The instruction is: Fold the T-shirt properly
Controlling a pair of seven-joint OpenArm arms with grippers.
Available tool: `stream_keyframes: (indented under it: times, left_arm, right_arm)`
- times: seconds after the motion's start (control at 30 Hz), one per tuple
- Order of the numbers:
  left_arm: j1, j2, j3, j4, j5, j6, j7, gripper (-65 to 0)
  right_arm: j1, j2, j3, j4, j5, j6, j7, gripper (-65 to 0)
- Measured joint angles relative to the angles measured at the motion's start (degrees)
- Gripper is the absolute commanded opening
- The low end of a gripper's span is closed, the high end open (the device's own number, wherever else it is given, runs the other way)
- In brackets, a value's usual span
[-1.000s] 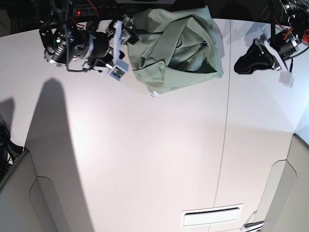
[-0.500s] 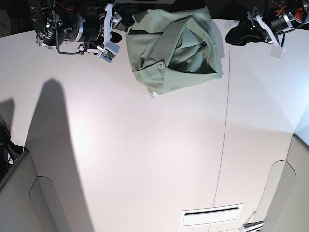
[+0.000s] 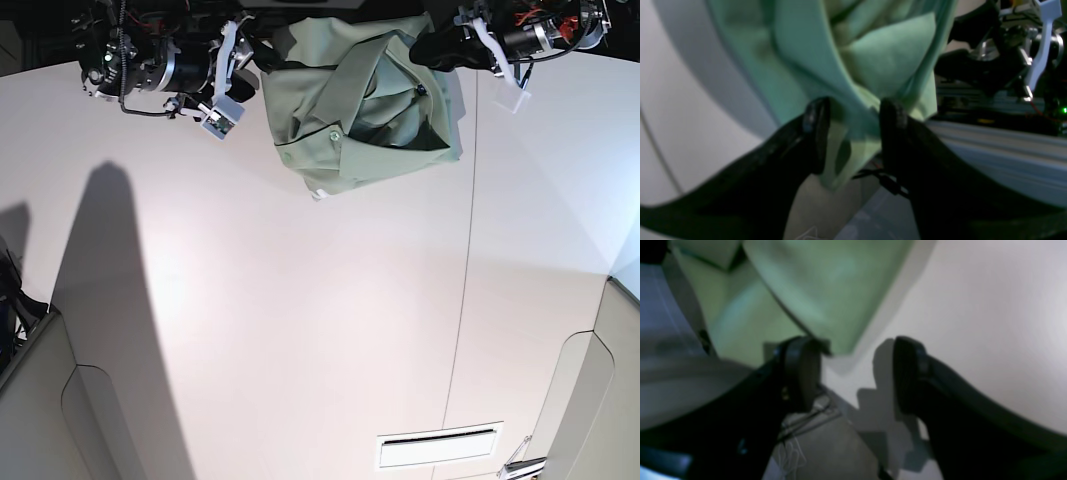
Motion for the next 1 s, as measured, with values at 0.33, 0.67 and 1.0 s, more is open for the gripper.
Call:
stream_keyframes:
  times: [0.33, 0.67, 1.0]
  left_arm:
    - [0.04, 0.04, 1.70, 0.00, 3.39, 0.00, -2.58, -45.4]
    - [0.07, 0.07, 1.16, 1.53, 3.56, 0.00, -1.88, -65.0]
    - [0.07, 0.04, -8.94, 6.34, 2.45, 0.00, 1.73, -65.0]
  right_arm:
    - [0.50, -2.60, -2.34, -0.37, -0.44, -0.04, -0.72, -48.7]
    - [3.28, -2.62, -2.32, -0.50, -1.51, -0.52, -2.14, -65.0]
    - [4.00, -2.62, -2.27, -0.48, -4.39, -3.54, -1.73, -65.0]
